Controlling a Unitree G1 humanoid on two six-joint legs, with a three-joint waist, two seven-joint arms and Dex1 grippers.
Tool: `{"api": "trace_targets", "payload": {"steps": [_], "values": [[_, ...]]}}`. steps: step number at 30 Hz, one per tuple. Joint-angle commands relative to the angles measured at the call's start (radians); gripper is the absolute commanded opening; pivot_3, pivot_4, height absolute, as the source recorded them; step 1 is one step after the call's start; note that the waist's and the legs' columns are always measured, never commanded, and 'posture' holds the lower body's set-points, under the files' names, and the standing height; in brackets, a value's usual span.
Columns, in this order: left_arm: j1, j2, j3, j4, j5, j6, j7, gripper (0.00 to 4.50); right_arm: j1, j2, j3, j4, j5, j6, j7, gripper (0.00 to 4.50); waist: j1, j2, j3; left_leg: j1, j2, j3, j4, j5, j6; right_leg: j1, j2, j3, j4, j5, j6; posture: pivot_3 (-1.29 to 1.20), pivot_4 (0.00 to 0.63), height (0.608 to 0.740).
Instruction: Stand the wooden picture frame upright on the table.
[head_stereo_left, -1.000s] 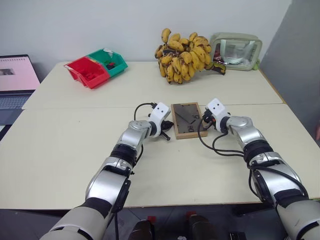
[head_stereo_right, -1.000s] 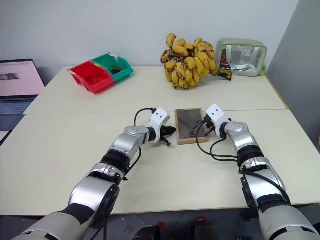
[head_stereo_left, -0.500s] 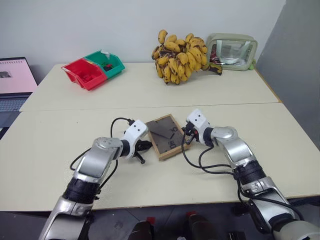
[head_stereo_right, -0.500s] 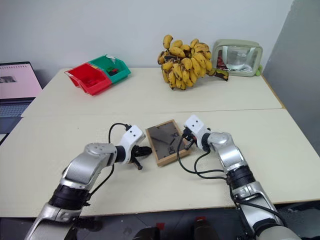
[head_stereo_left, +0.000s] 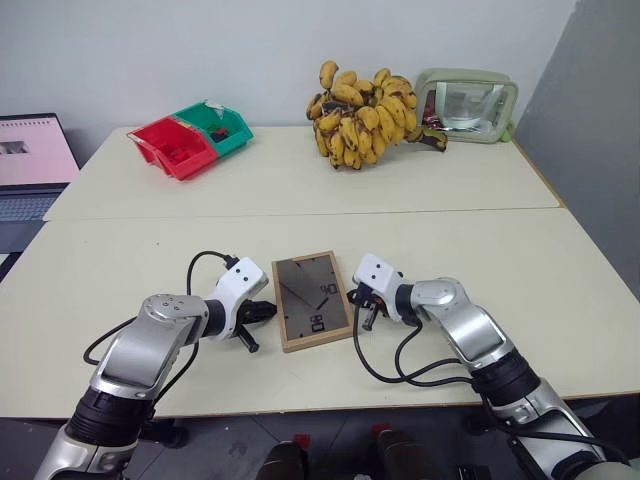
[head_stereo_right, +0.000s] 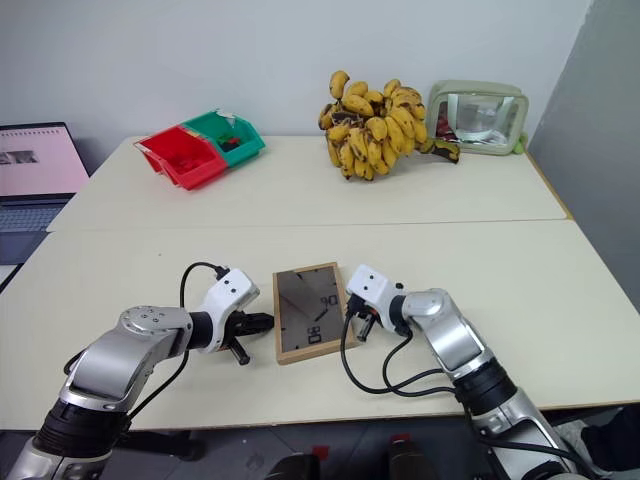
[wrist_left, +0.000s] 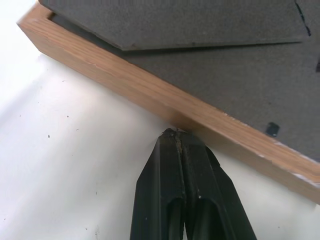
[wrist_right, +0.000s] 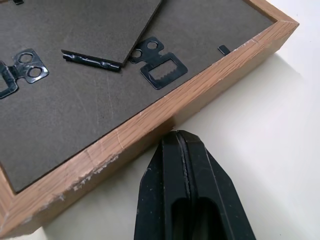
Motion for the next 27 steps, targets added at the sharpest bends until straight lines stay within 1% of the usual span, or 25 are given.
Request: {"api": "trace_targets", "payload": {"steps": [1,11,16,19,21,23,25,27], "values": [[-0.040,0.004,-0.029,0.100,0.030,-0.032,0.026,0.04,-0.008,-0.020,-0.017,-0.051,0.025,-0.001,0.024,0.00,0.003,0.000,0.000,0.000,0.000,0.000,0.000,0.000,0.000,0.000,0.000,0.000,0.000,0.000,0.000,0.00,0.150,0.740],[-0.230,-0.065,-0.120,0.348,0.081,-0.175,0.023,0.04,-0.013,-0.016,0.002,-0.105,0.063,0.041,0.050,0.00,0.026,0.000,0.000,0.000,-0.001,-0.002,0.001,0.000,0.000,0.001,0.000,-0.002,0.000,0.000,0.001,0.00,0.150,0.740],[-0.277,-0.090,-0.137,0.423,0.100,-0.219,0.013,0.04,-0.016,-0.021,0.003,-0.111,0.065,0.048,0.050,0.00,0.027,0.000,0.000,0.000,-0.001,-0.002,0.001,0.000,0.000,0.001,-0.001,-0.002,0.000,0.000,0.001,0.00,0.150,0.740],[-0.279,-0.089,-0.144,0.431,0.109,-0.229,0.000,0.04,-0.013,-0.033,-0.005,-0.096,0.054,0.040,0.041,0.00,0.027,0.000,0.000,0.000,-0.001,-0.002,0.001,0.000,0.000,0.001,-0.001,-0.002,0.000,0.000,0.001,0.00,0.150,0.740],[-0.259,-0.064,-0.142,0.412,0.107,-0.227,-0.018,0.04,-0.012,-0.048,-0.010,-0.077,0.038,0.020,0.029,0.00,0.027,0.000,0.000,0.000,-0.001,-0.002,0.001,0.000,0.000,0.001,-0.001,-0.002,0.000,0.000,0.001,0.00,0.150,0.740],[-0.226,-0.009,-0.133,0.376,0.098,-0.232,-0.066,0.04,-0.015,-0.070,-0.014,-0.052,0.015,-0.014,0.015,0.00,0.027,0.000,0.000,0.000,-0.001,-0.002,0.001,0.000,0.000,0.001,-0.001,-0.002,0.000,0.000,0.001,0.00,0.150,0.740],[-0.198,0.058,-0.094,0.364,0.074,-0.247,-0.126,0.04,-0.021,-0.087,-0.027,-0.024,0.005,-0.042,-0.001,0.00,0.022,0.000,0.000,-0.001,-0.001,-0.002,0.001,0.000,0.000,0.001,-0.001,-0.002,0.000,0.000,0.001,0.00,0.150,0.740],[-0.184,0.104,-0.057,0.361,0.035,-0.238,-0.181,0.04,-0.026,-0.091,-0.042,-0.005,0.008,-0.054,-0.011,0.00,0.012,0.000,0.000,0.000,-0.001,0.000,0.001,0.000,0.000,0.000,-0.001,-0.001,0.000,0.000,0.001,0.00,0.150,0.740]]}}
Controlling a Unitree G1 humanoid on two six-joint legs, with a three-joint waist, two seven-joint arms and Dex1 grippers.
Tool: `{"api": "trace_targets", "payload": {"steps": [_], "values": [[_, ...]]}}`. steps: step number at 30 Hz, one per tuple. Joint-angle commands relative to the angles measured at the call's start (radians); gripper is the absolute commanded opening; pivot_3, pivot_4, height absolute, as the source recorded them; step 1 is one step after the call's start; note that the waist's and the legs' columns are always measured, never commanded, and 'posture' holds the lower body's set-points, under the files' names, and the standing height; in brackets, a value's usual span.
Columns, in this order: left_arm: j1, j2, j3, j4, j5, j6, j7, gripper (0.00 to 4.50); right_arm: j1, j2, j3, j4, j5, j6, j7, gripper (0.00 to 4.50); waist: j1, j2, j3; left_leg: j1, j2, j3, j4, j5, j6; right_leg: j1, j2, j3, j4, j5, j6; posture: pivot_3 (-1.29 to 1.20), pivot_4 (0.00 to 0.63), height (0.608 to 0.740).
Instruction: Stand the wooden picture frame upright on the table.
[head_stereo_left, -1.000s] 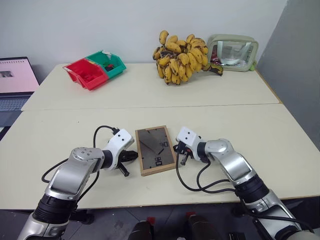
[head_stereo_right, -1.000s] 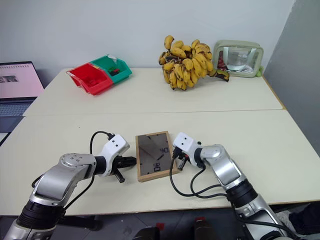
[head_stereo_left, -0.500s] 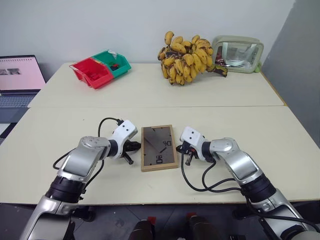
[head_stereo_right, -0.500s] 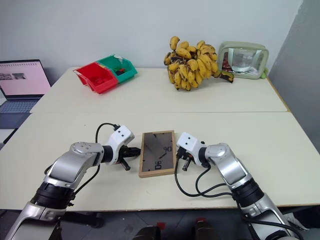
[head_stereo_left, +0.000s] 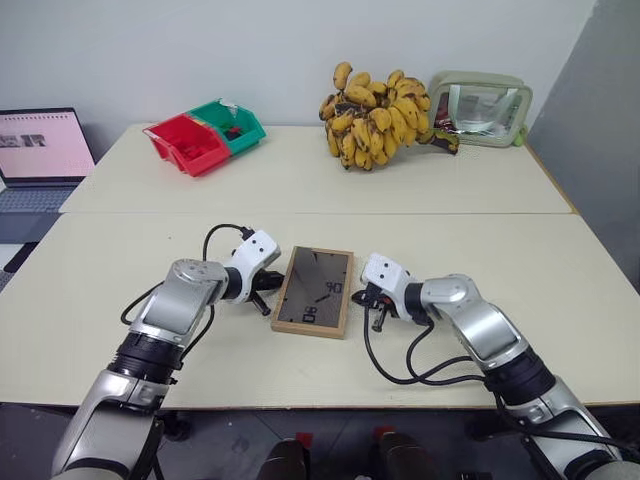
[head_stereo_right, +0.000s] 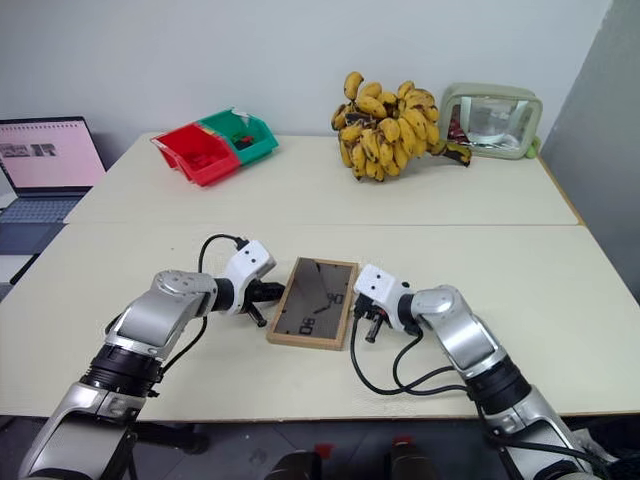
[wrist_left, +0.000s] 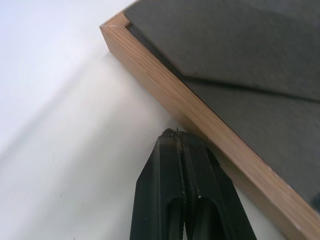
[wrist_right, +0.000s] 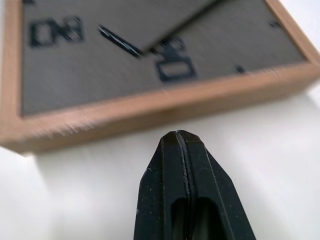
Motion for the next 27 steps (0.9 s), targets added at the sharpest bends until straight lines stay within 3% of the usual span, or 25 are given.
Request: {"api": "trace_targets", "payload": {"steps": [1,4,7,9,14,20,23,27], "values": [[0.058,0.126,0.079,-0.010,-0.086,0.027,-0.162,0.04,-0.026,-0.018,-0.052,0.034,-0.008,-0.057,-0.029,0.00,-0.010,0.000,0.000,0.000,0.000,0.000,0.000,0.000,0.000,0.000,0.000,0.000,0.000,0.000,-0.001,0.00,0.150,0.740],[0.028,0.170,0.178,0.004,-0.321,0.315,-0.335,0.50,-0.043,-0.015,-0.070,0.084,-0.004,-0.088,-0.031,0.00,-0.017,0.000,0.000,-0.001,0.001,-0.001,-0.001,0.000,0.000,-0.002,0.001,-0.001,0.000,0.000,-0.001,0.00,0.150,0.740],[-0.049,0.167,0.240,0.096,-0.474,0.650,-0.375,1.17,-0.062,0.007,-0.084,0.127,0.001,-0.111,-0.045,0.00,-0.016,-0.001,0.001,-0.002,0.000,-0.003,-0.001,0.000,0.000,-0.002,0.005,-0.003,0.001,-0.002,0.000,0.00,0.150,0.740],[-0.085,0.154,0.244,0.158,-0.514,0.774,-0.366,1.58,-0.075,0.027,-0.085,0.156,0.002,-0.122,-0.049,0.00,-0.016,-0.001,0.001,-0.002,0.000,-0.003,0.000,0.000,0.000,-0.001,0.005,-0.004,0.001,-0.003,0.001,0.00,0.150,0.740],[-0.105,0.114,0.224,0.215,-0.540,0.823,-0.329,2.69,-0.079,0.066,-0.077,0.172,-0.002,-0.125,-0.057,0.00,-0.018,-0.001,0.001,-0.002,0.000,-0.003,-0.001,0.000,0.000,-0.002,0.004,-0.003,0.001,-0.001,-0.003,0.00,0.150,0.740],[-0.061,0.112,0.151,0.252,-0.509,0.738,-0.333,3.99,-0.052,0.071,-0.071,0.132,-0.007,-0.107,-0.057,0.00,-0.017,-0.001,0.001,-0.001,0.001,-0.003,-0.001,0.000,0.000,-0.002,0.004,-0.002,0.001,-0.001,-0.003,0.00,0.150,0.740],[-0.055,0.131,0.124,0.281,-0.497,0.700,-0.360,4.44,-0.035,0.070,-0.069,0.100,-0.005,-0.088,-0.055,0.00,-0.016,-0.001,0.000,-0.001,0.001,-0.003,-0.001,0.000,0.000,-0.001,0.003,-0.002,0.001,-0.001,-0.003,0.00,0.150,0.740],[-0.057,0.114,0.097,0.343,-0.476,0.648,-0.359,4.48,-0.026,0.088,-0.057,0.073,-0.009,-0.066,-0.063,0.00,-0.015,0.001,-0.001,0.000,0.001,-0.003,-0.001,0.000,0.000,0.000,0.003,-0.002,0.001,-0.001,-0.003,0.00,0.150,0.740]]}}
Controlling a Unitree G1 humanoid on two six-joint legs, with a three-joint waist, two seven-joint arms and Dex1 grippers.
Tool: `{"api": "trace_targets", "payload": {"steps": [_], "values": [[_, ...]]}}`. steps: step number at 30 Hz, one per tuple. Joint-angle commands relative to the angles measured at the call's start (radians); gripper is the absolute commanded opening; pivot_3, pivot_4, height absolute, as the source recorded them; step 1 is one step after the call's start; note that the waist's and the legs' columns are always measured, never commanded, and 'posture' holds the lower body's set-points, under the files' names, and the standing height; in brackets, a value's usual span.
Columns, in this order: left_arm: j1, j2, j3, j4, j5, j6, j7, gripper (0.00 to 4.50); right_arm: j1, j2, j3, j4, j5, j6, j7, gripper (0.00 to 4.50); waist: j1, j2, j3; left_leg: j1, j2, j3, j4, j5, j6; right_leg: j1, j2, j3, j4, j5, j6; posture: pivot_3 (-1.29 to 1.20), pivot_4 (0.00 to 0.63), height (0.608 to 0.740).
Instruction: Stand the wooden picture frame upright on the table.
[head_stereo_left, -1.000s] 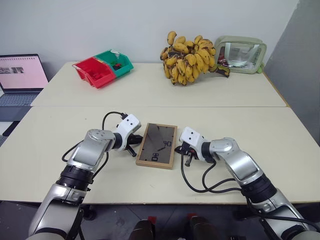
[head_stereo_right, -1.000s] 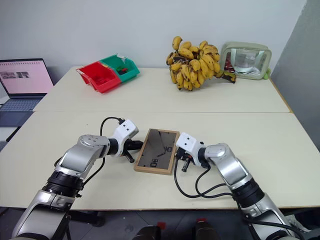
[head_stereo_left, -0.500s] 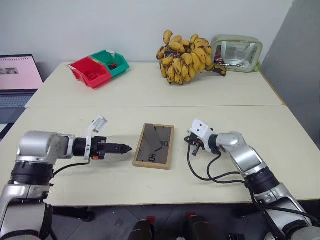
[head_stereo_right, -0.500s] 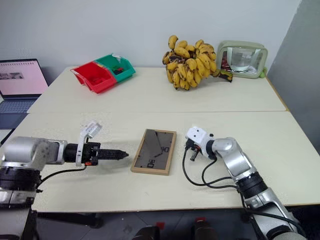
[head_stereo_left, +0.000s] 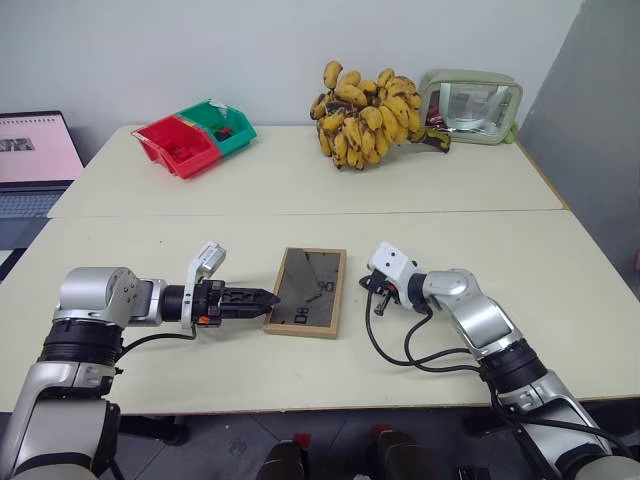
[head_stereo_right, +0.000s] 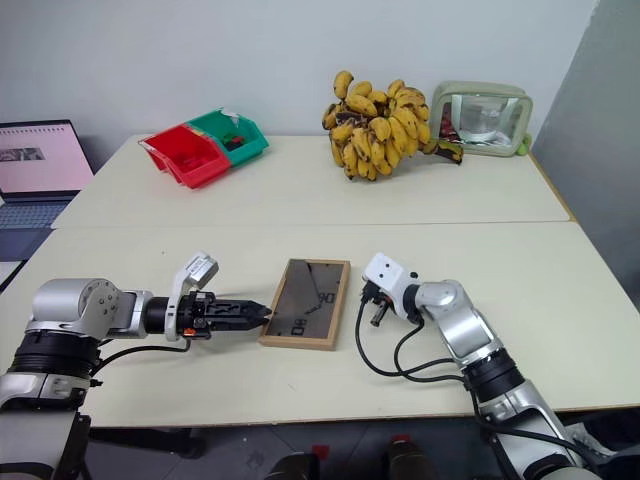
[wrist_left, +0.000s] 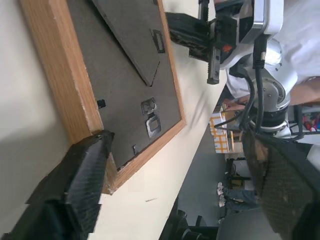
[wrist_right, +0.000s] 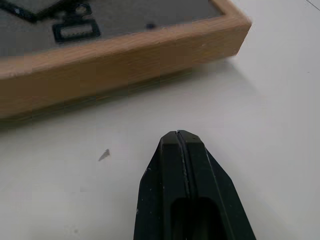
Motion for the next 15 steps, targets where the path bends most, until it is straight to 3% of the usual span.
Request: {"api": "trace_targets", "payload": {"steps": [1,8,15], "values": [[0.027,-0.028,-0.059,0.084,0.073,-0.050,0.050,4.48,0.000,0.024,0.011,-0.062,0.007,0.021,-0.010,0.00,0.000,0.001,-0.001,0.000,0.000,0.000,0.000,0.000,0.000,0.000,0.000,0.000,0.000,0.000,0.000,0.00,0.150,0.740],[0.024,-0.105,-0.069,0.085,0.077,-0.055,0.077,4.48,-0.003,0.045,0.028,-0.063,-0.001,0.033,-0.014,0.00,0.027,0.007,-0.007,0.000,-0.001,0.001,0.000,0.000,0.000,0.002,-0.005,0.000,-0.001,-0.001,0.001,0.00,0.150,0.740],[0.005,-0.072,-0.067,0.113,0.098,-0.078,0.063,4.48,0.003,0.024,0.017,-0.060,0.001,0.031,-0.022,0.00,0.027,0.007,-0.007,0.000,-0.002,0.000,0.000,0.000,0.000,0.002,-0.007,-0.001,-0.001,-0.001,0.001,0.00,0.150,0.740]]}}
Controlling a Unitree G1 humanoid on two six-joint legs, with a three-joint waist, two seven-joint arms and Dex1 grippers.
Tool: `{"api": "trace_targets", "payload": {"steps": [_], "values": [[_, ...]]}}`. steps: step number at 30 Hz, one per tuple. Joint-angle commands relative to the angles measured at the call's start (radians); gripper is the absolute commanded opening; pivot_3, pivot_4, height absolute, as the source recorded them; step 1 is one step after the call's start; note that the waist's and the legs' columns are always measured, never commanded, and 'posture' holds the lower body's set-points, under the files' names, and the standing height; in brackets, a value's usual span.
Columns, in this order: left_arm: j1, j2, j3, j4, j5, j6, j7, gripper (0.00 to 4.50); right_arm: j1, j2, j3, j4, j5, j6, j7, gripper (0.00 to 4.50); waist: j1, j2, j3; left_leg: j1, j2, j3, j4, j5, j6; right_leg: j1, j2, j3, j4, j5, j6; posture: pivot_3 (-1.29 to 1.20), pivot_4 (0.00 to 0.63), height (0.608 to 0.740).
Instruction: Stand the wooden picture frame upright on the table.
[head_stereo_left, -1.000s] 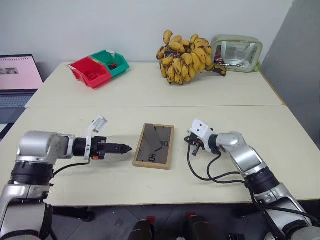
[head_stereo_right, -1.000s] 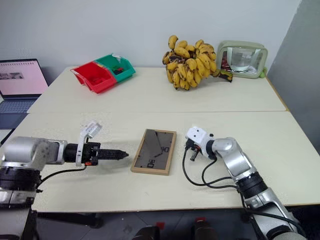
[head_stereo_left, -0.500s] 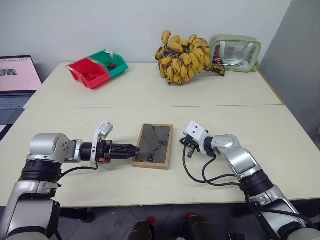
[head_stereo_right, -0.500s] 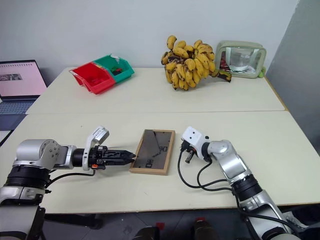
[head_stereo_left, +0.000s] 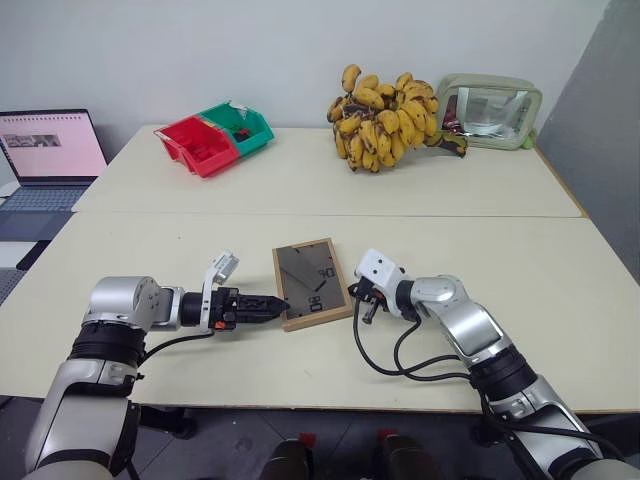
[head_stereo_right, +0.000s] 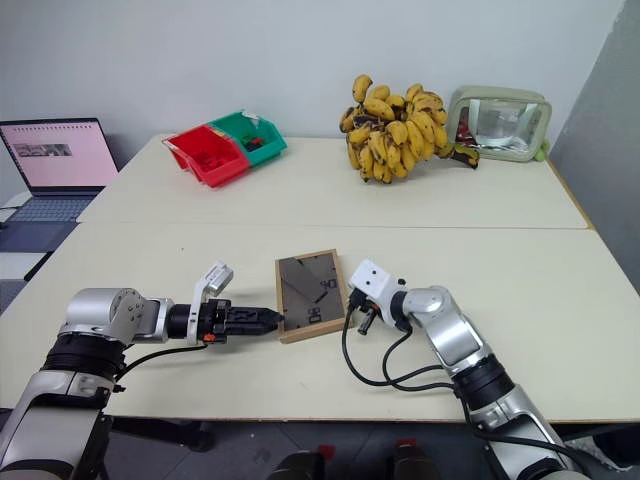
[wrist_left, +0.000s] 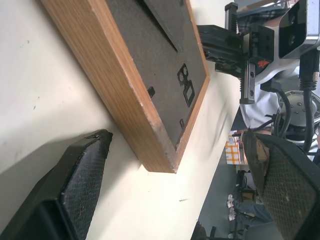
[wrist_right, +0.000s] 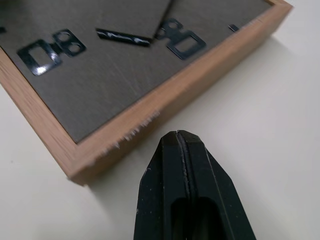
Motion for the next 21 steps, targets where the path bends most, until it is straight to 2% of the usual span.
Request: {"api": "trace_targets", "payload": {"steps": [1,7,13,17,21], "values": [[0.031,0.018,-0.033,0.014,0.034,0.000,0.016,4.48,-0.003,-0.004,-0.015,-0.034,0.005,-0.007,-0.007,0.00,-0.005,0.000,0.000,0.000,0.000,0.000,0.000,0.000,0.000,0.000,0.000,0.000,0.000,0.000,0.000,0.00,0.150,0.740],[0.066,0.009,0.015,-0.011,0.008,0.036,0.049,4.48,-0.033,0.012,-0.010,0.019,0.004,-0.036,-0.009,0.00,-0.008,0.000,0.000,0.000,0.000,0.000,0.000,0.000,0.000,0.000,0.001,0.000,0.000,0.000,0.000,0.00,0.150,0.740],[0.078,-0.075,0.102,0.040,0.018,0.024,0.153,4.48,-0.127,0.081,-0.004,0.184,-0.011,-0.132,-0.040,0.00,-0.008,0.001,-0.001,0.001,0.001,0.000,0.000,0.000,0.000,0.000,0.002,0.000,0.000,0.000,0.000,0.00,0.150,0.740],[0.088,-0.133,0.108,0.074,0.042,-0.023,0.189,4.48,-0.181,0.132,0.005,0.290,-0.020,-0.192,-0.047,0.00,0.002,0.004,-0.003,0.005,0.000,0.000,0.000,0.000,0.000,0.005,0.000,0.000,0.000,0.000,0.000,0.00,0.150,0.740],[0.086,-0.180,0.110,0.076,0.042,-0.035,0.211,4.48,-0.189,0.163,0.011,0.314,-0.027,-0.206,-0.039,0.00,0.011,0.005,-0.005,0.013,-0.001,-0.001,0.000,0.000,0.000,0.014,-0.001,-0.001,-0.003,-0.002,0.004,0.00,0.150,0.740]]}}
